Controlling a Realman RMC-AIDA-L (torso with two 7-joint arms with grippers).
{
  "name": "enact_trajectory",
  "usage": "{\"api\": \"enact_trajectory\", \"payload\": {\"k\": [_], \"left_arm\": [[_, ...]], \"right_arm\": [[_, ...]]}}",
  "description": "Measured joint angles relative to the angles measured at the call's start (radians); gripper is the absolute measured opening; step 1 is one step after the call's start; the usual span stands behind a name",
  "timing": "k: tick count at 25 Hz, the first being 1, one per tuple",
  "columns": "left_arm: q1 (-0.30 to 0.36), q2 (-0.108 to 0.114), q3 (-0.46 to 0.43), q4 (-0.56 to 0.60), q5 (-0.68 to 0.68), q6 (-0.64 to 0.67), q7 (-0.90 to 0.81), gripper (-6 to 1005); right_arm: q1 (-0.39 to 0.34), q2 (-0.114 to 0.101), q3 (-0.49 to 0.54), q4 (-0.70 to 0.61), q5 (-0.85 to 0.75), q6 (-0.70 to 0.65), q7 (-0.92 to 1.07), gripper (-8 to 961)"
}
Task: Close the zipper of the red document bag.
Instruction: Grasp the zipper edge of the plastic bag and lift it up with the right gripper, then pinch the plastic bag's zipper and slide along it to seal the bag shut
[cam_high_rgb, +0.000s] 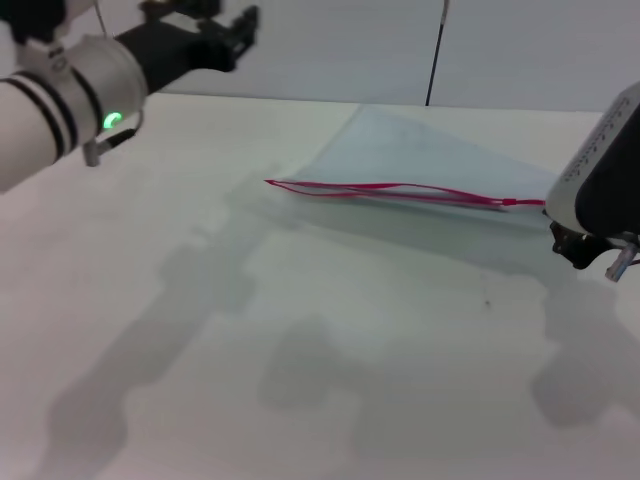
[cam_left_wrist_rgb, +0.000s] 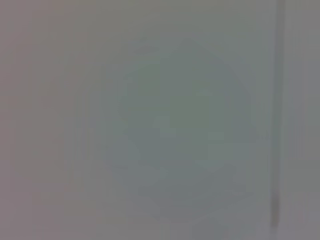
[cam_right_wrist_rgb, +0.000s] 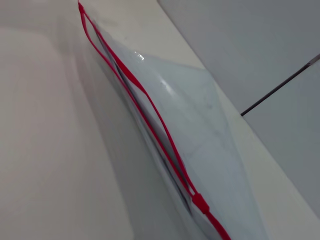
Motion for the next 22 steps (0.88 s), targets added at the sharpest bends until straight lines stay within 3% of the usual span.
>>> {"api": "enact_trajectory", "payload": {"k": [8,14,19,22], "left_arm": [[-0.091,0.081,0.16,0.002,0.054,-0.002,-0.093,460],[-0.172,0.142,0.252,0.006,0.25,-0.063,-0.312,460],[-0.218,0.143,0.215,-0.007,0.556,-0.21,-0.548,461],[-0.23,0.115,0.134,-0.008,0.795,-0.309,-0.709,461]], "right_arm": [[-0.023,0.0,0.028,-0.057,0.0,-0.016,0.0,32],[-0.022,0.0,0.033,-0.059,0.005,-0.02,0.0,31],[-0.016,0.0,0.025,-0.056,0.008,-0.017,-0.001,30],[-0.014,0.0,0.017,-0.059,0.013,-0.014,-0.001,29]]}}
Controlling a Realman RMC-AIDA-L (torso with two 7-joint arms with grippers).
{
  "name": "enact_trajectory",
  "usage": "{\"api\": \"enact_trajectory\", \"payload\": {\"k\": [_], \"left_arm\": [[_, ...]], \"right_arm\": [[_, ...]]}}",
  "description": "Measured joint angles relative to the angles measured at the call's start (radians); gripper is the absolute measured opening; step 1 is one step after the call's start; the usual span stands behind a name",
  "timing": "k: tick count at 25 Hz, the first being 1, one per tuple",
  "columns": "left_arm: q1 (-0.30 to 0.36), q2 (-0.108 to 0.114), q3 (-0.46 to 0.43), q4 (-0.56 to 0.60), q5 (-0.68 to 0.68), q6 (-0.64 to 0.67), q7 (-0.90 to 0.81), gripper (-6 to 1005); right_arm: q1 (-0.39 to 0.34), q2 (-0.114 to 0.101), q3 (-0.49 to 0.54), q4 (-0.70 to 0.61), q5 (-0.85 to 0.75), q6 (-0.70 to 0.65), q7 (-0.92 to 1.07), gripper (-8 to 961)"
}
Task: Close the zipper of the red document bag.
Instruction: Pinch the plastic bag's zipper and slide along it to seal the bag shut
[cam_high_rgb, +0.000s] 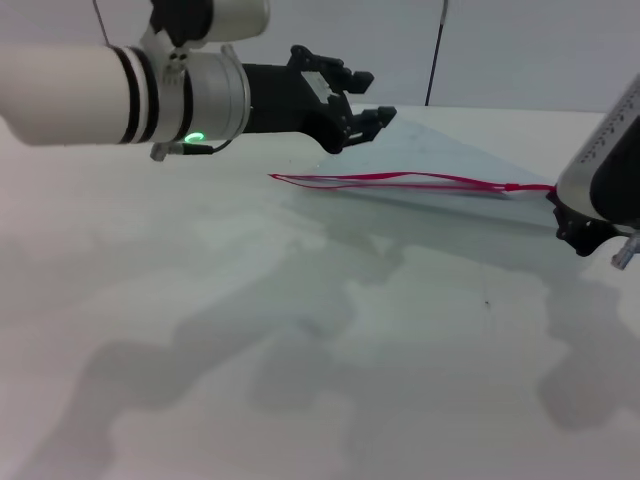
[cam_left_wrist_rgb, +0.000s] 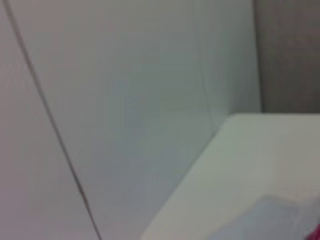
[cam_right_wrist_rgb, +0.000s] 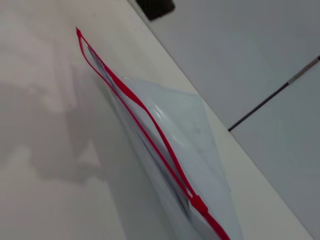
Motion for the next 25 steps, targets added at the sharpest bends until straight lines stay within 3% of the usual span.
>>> {"api": "enact_trajectory", "payload": {"k": [3,9,12,25], "left_arm": [[0.003,-0.066,-0.147,0.0,0.223,-0.177,-0.076,461],[-0.009,-0.261,-0.479,0.003,0.627,-0.488,-0.081,458],[-0.03,-0.313,-0.559,0.008,0.734,-0.563,-0.055,456],[-0.04,-0.334,-0.564,0.01,0.733,-0.567,0.077,444]], "right_arm": [[0.007,0.0,-0.006,-0.001,0.02,0.002,-0.001,29],[0.022,0.0,-0.027,-0.007,0.036,0.004,-0.004,27],[0.029,0.0,-0.042,-0.013,0.037,0.004,-0.003,27],[0.045,0.002,-0.072,-0.016,0.038,0.004,0.0,24]]}}
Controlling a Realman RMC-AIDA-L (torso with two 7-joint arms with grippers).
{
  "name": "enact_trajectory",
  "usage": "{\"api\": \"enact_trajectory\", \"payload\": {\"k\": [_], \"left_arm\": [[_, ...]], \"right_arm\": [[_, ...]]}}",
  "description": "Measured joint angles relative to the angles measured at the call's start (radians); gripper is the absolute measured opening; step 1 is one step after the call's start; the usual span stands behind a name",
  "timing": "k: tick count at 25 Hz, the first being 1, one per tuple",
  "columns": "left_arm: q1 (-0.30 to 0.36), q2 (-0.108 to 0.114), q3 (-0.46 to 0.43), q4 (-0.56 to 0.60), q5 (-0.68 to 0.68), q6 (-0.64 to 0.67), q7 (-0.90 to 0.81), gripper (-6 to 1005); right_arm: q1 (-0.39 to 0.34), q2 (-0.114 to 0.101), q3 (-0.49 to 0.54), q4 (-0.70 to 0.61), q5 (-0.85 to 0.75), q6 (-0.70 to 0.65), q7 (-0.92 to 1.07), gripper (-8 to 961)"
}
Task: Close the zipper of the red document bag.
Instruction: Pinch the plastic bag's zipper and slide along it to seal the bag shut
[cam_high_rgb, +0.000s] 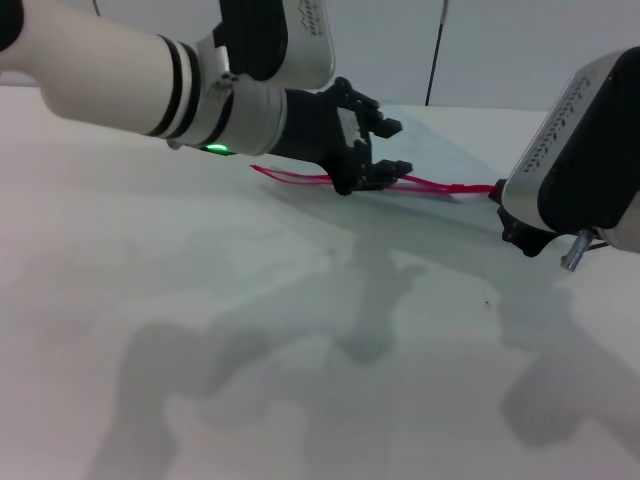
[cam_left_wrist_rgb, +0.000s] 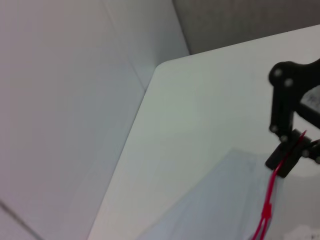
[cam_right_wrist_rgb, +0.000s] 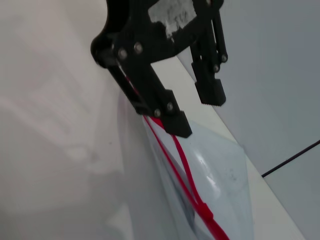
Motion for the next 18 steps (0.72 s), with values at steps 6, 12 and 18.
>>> {"api": "enact_trajectory", "payload": {"k": [6,12,18], "left_arm": [[0.008,-0.001,-0.001,-0.003,-0.109,-0.001,0.135,435],[0.015,-0.002,0.0,-0.009,-0.133,0.008,0.215,427],[0.019,-0.002,0.004,-0.03,-0.137,0.012,0.249,418]], "right_arm": [[-0.004,0.0,0.0,-0.023,0.0,-0.008,0.0,24],[-0.005,0.0,-0.001,-0.044,0.0,-0.012,0.0,25],[-0.008,0.0,-0.003,-0.066,-0.001,-0.014,0.0,25]]}}
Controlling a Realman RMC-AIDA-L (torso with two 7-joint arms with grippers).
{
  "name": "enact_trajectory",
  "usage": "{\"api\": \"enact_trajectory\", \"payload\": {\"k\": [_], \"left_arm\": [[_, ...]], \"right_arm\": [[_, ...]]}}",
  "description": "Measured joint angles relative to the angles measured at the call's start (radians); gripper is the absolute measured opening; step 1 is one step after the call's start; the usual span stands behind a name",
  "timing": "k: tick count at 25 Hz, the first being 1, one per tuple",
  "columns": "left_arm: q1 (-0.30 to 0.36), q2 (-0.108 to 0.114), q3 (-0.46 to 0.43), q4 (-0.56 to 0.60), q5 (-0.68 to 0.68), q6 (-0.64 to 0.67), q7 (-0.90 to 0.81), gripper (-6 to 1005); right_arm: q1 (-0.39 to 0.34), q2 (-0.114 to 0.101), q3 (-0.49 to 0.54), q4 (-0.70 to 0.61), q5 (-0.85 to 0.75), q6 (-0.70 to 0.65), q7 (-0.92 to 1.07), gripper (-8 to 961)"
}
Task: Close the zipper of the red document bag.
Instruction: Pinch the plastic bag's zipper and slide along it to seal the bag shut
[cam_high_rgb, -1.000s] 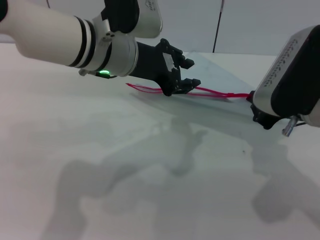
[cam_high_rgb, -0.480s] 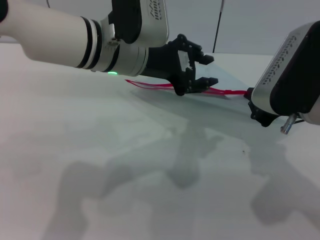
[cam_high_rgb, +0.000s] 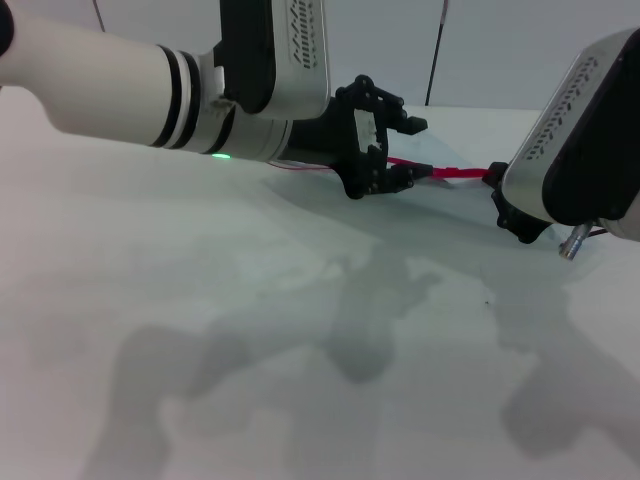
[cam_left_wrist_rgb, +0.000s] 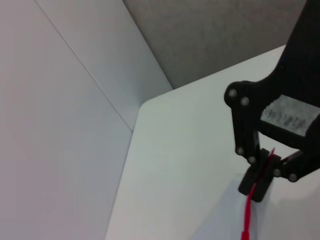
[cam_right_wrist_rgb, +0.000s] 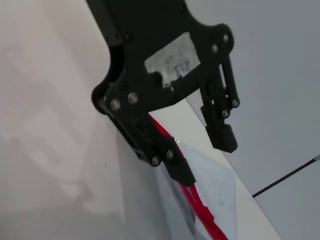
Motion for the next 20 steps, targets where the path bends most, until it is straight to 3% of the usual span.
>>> {"api": "enact_trajectory", "payload": {"k": [10,20], "left_arm": [[-0.003,-0.002,0.058,-0.009,-0.021,0.002,0.012,403],[-0.018,-0.001,0.06,-0.048,-0.024,0.014,0.021,389]], "right_arm": [[0.005,0.0,-0.01,-0.005,-0.007,-0.01,0.001,21],[0.001,0.0,-0.023,-0.029,-0.009,-0.01,0.002,21]]}}
